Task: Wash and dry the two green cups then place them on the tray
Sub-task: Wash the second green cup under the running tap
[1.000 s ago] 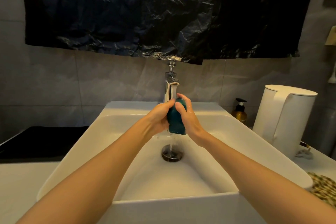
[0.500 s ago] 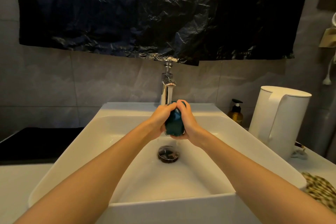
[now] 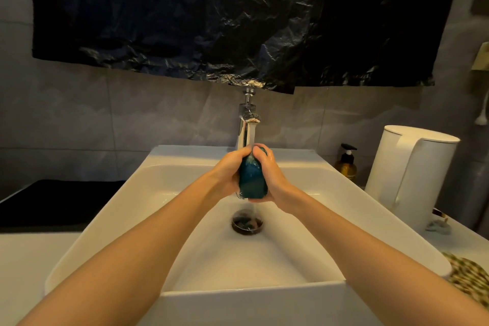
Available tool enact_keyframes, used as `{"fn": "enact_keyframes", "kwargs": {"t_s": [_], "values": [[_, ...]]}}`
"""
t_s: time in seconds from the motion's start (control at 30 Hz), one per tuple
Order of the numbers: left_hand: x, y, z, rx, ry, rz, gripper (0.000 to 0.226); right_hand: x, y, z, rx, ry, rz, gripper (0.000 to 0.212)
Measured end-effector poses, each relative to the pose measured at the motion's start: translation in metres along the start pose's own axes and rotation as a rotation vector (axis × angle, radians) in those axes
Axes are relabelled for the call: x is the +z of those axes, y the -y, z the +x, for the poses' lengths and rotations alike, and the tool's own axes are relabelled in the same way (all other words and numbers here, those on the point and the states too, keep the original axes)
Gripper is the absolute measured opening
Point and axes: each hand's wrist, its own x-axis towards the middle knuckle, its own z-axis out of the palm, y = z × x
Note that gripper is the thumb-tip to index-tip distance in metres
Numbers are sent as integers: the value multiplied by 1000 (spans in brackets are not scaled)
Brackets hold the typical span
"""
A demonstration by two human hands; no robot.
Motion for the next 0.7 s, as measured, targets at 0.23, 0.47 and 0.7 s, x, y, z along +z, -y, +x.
{"fn": "enact_keyframes", "kwargs": {"t_s": [0.23, 0.47, 0.7], "values": [[-3, -4, 3, -24, -17, -7, 32, 0, 4, 0, -12, -4, 11, 36], [-2, -4, 2, -6, -88, 8, 20, -11, -1, 2, 53, 182, 60, 57], [-1, -3, 1, -5, -54, 28, 22, -1, 2, 4, 39, 18, 16, 33]]}}
